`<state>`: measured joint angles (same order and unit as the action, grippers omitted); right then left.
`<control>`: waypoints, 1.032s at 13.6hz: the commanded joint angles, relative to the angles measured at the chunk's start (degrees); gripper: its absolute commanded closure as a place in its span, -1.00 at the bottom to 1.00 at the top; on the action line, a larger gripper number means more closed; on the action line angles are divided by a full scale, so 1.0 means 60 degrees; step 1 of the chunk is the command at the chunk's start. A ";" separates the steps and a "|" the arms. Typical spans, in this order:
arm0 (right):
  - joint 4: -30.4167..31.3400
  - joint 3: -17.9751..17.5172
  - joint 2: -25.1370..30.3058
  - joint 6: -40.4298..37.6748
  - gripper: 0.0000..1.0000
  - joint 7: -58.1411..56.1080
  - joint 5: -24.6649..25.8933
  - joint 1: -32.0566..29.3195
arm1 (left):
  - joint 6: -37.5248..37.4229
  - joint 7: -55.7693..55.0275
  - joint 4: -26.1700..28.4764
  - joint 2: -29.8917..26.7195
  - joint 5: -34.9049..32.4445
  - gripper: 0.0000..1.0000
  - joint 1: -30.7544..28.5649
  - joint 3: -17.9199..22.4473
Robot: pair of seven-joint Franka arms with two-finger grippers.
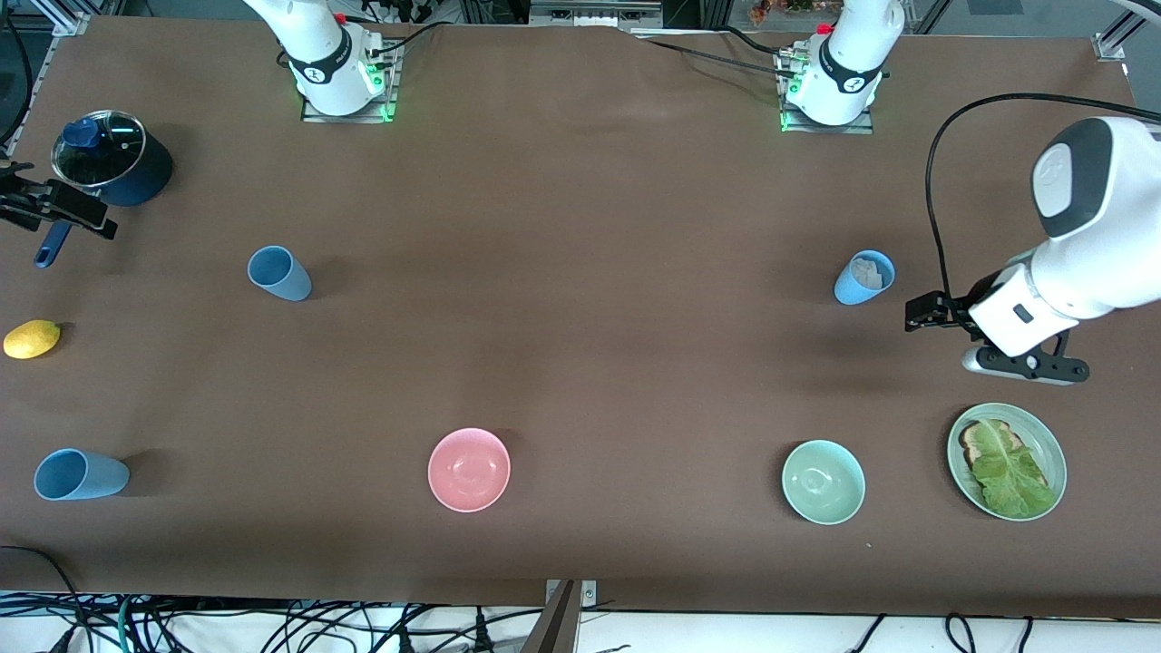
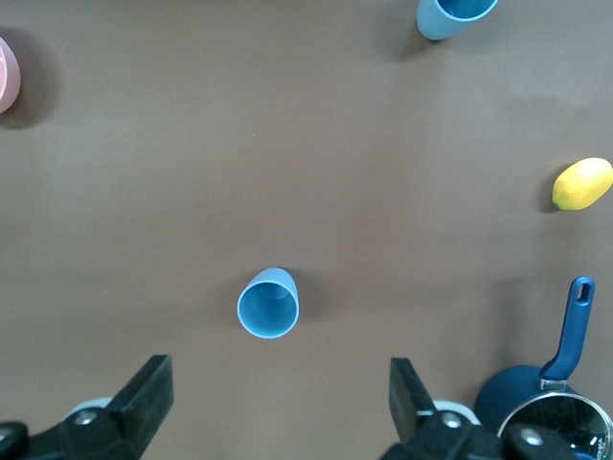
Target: Stack blue cups with both arms
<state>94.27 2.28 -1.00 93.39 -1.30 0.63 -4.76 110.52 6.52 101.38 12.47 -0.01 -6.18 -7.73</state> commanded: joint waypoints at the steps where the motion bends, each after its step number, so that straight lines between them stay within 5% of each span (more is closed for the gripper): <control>1: 0.0035 0.0030 0.0078 -0.0067 -1.00 -0.0164 -0.0060 0.0003 | 0.0872 0.0845 0.2230 -0.1636 0.0207 -1.00 -0.0345 0.0013; 7: 0.0035 0.0030 0.0078 -0.0067 -1.00 -0.0164 -0.0060 0.0003 | 0.3064 0.1371 0.5159 -0.2854 0.0207 -1.00 0.0195 0.1066; 14: 0.0035 0.0030 0.0078 -0.0067 -1.00 -0.0164 -0.0075 0.0003 | 0.6699 0.1594 0.7667 -0.2884 0.0207 -1.00 0.0167 0.1156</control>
<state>94.28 2.29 -1.00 93.37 -1.30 0.62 -4.77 147.03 14.19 143.73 -2.86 0.00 -5.80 -1.44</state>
